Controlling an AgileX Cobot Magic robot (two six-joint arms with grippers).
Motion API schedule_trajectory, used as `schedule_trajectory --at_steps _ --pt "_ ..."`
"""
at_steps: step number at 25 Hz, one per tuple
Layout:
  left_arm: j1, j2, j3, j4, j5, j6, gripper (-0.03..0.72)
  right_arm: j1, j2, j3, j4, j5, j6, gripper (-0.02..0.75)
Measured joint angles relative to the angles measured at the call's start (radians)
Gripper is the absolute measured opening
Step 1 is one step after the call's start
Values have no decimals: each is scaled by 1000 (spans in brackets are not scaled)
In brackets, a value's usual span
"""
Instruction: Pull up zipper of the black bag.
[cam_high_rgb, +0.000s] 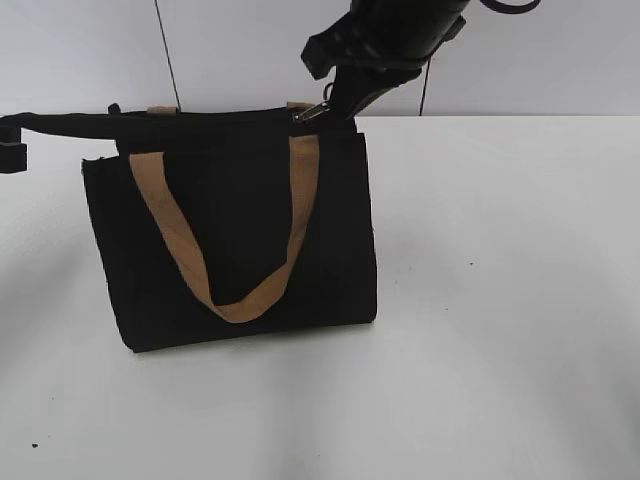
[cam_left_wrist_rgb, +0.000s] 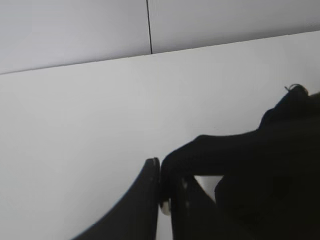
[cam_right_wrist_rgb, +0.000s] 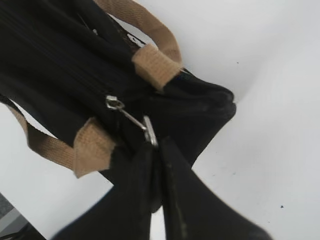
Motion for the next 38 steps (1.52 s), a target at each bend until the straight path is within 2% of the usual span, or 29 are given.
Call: schedule_trajectory --at_steps 3,4,8,9,11,13,17,19,21,23,27,33,38 --pt "4 -1 -1 -86 110 -1 93 -7 -19 0 -39 21 4 85" --pt "7 -1 -1 -125 162 -1 134 -9 -25 0 -50 26 4 138" --pt "10 -1 -1 -219 394 -2 388 -14 -39 0 -60 46 10 393" --pt "10 -1 -1 -238 446 -2 436 -14 -45 0 -60 50 11 449" --pt "10 -1 -1 -292 575 20 484 -14 -68 0 -60 56 11 514" --pt "10 -1 -6 -375 705 109 501 -14 -99 0 -60 71 15 536" --pt "10 -2 -48 -595 1002 381 486 -14 -178 0 -60 140 34 545" --pt "10 -8 -83 -678 1141 451 471 -13 -218 0 -66 171 54 546" --pt "10 -31 -117 -716 1238 480 461 -13 -265 0 -77 177 71 546" --pt "10 -78 -149 -730 1304 489 459 -13 -323 18 -87 178 87 546" --pt "10 -287 -160 -735 1323 496 457 -13 -496 136 -89 178 95 535" --pt "10 -659 -160 -732 1334 497 455 -13 -831 456 -91 179 96 531" --pt "10 -890 -160 -669 1339 504 455 -13 -1143 716 -91 153 99 528"
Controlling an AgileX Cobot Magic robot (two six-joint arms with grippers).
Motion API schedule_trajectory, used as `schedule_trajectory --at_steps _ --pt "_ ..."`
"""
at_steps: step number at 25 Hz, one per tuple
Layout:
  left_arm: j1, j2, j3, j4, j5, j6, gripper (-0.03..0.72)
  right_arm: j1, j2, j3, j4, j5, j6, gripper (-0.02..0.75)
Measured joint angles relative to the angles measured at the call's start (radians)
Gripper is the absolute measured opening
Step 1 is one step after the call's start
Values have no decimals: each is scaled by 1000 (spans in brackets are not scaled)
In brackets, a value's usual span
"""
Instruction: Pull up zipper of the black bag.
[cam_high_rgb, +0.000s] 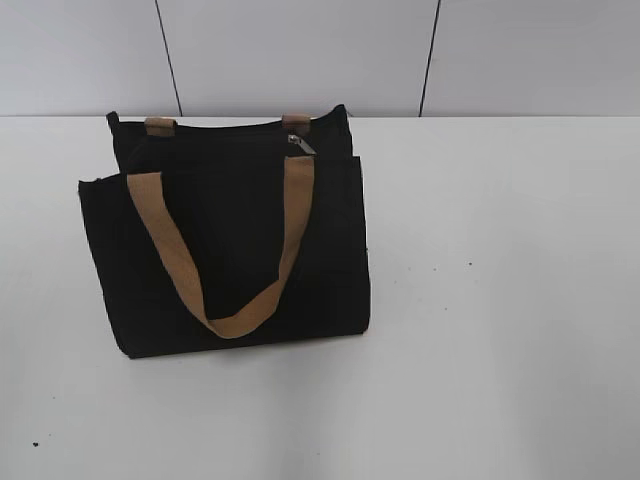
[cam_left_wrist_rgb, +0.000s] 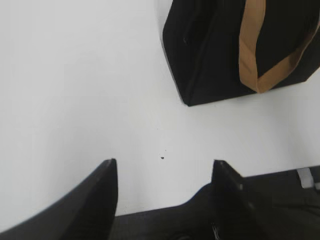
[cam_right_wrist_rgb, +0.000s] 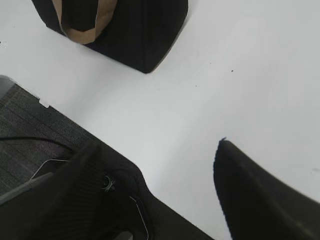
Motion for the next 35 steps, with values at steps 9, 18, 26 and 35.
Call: schedule_trajectory --at_steps 9,18,26,35 --pt "0 -178 86 17 2 45 455 0 -360 369 0 -4 0 526" --pt "0 -195 199 18 0 85 455 0 -433 503 0 -69 0 526" --pt "0 -195 207 16 -50 98 455 0 -433 505 1 -79 0 526" --pt "0 -194 242 10 -141 98 455 0 -433 505 7 -81 1 526"
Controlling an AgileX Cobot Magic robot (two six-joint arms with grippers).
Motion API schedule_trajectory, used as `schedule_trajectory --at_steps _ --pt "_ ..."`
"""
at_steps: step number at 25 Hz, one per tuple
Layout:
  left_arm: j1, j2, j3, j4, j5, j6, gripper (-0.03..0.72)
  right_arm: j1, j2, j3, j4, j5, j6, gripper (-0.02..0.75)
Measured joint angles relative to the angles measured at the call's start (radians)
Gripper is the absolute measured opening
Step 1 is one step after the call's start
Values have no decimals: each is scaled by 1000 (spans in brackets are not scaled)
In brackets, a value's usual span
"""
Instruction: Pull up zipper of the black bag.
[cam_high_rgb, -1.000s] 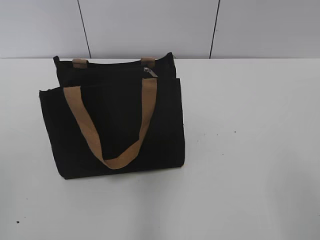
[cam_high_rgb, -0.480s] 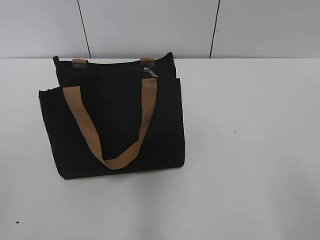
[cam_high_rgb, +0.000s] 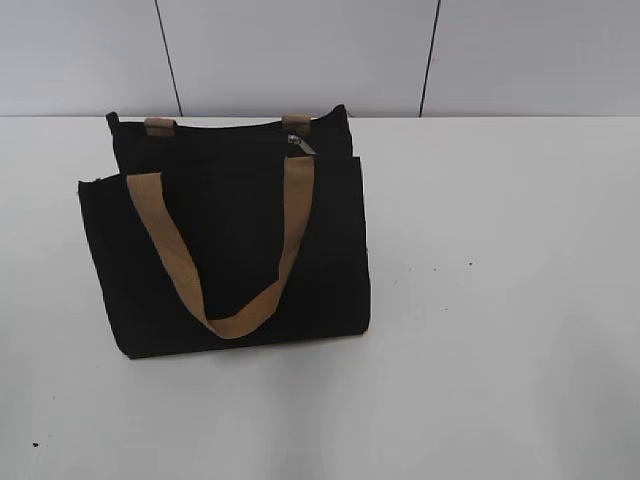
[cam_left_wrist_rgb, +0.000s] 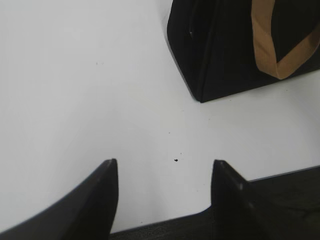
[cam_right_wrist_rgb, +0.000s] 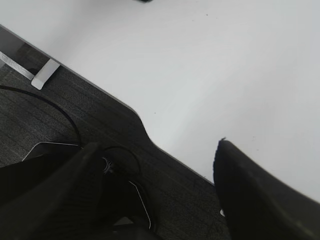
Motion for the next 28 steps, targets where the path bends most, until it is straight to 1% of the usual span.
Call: schedule_trajectory --at_steps 8,10,13,16,19,21,24,28 --pt "0 0 3 -2 -4 0 455 -2 0 0 8 0 -1 526" --pt "3 -1 3 -2 -4 0 455 -24 0 0 15 0 -1 526" --pt "7 -35 3 -2 -5 0 455 -126 -1 0 18 0 -1 526" --pt "7 -80 3 -2 -5 0 455 -283 -25 0 19 -3 -1 526" --pt "8 -119 3 -2 -5 1 454 -412 -83 0 19 -4 -1 526" --pt "9 -145 3 -2 -5 1 454 -471 -139 0 19 -4 -1 526" --pt "8 -181 3 -2 -5 1 453 -516 -220 0 19 -4 -1 526" --pt "8 -213 4 -2 -5 1 438 -523 -297 0 19 -4 -1 526"
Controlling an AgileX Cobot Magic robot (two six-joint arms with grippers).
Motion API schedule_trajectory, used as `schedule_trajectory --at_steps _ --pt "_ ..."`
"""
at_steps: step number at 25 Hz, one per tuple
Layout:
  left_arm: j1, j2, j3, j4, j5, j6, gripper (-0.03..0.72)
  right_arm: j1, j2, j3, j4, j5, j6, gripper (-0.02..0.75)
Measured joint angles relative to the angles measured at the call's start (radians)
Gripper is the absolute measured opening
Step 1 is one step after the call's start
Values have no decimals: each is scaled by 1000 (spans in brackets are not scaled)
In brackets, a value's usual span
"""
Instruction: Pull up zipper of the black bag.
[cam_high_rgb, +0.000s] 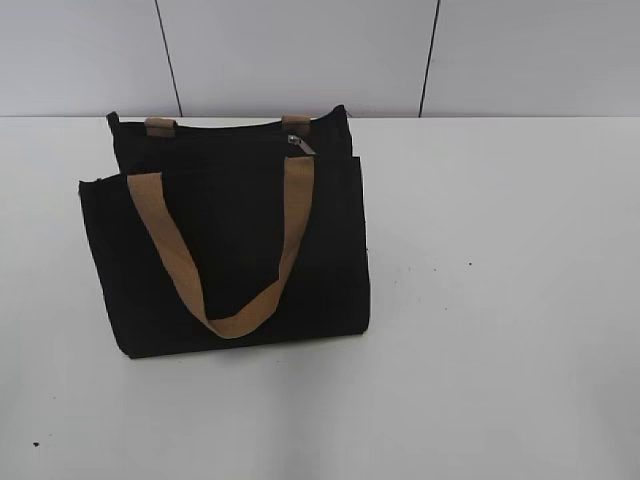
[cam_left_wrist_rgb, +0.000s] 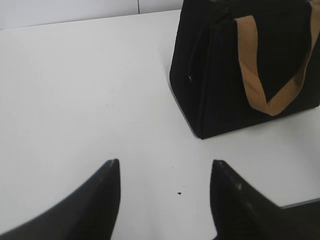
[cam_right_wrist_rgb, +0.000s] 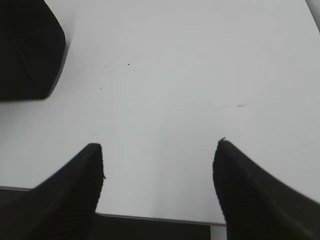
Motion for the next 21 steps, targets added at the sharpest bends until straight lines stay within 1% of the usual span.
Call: schedule_trajectory --at_steps 4,8,11,21 --pt "13 -4 1 0 0 0 421 0 -3 0 3 0 0 526" --pt "62 -4 1 0 0 0 416 0 -3 0 18 0 0 526" --pt "81 -4 1 0 0 0 415 0 -3 0 24 0 0 526" --pt "82 -4 1 0 0 0 415 0 -3 0 26 0 0 526"
